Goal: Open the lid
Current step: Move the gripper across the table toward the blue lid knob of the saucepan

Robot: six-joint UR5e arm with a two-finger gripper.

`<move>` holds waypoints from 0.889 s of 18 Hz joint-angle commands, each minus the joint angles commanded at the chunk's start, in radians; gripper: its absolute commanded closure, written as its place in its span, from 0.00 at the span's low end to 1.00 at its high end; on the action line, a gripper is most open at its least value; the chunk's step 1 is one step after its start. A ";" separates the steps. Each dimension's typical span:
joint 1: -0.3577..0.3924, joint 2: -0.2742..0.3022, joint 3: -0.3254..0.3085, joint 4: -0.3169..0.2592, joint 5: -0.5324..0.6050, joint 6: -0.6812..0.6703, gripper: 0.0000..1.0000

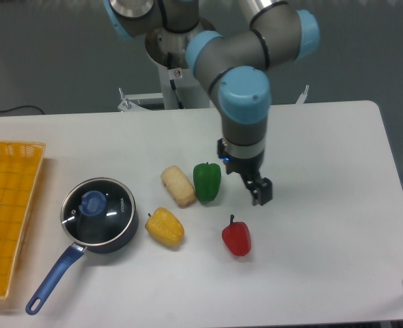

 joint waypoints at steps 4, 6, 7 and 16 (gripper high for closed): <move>-0.066 0.026 -0.026 -0.003 0.005 -0.043 0.00; -0.118 0.029 -0.026 -0.026 0.009 -0.069 0.00; -0.144 0.029 -0.026 -0.032 0.011 -0.080 0.00; -0.316 0.029 -0.015 -0.054 0.025 -0.107 0.00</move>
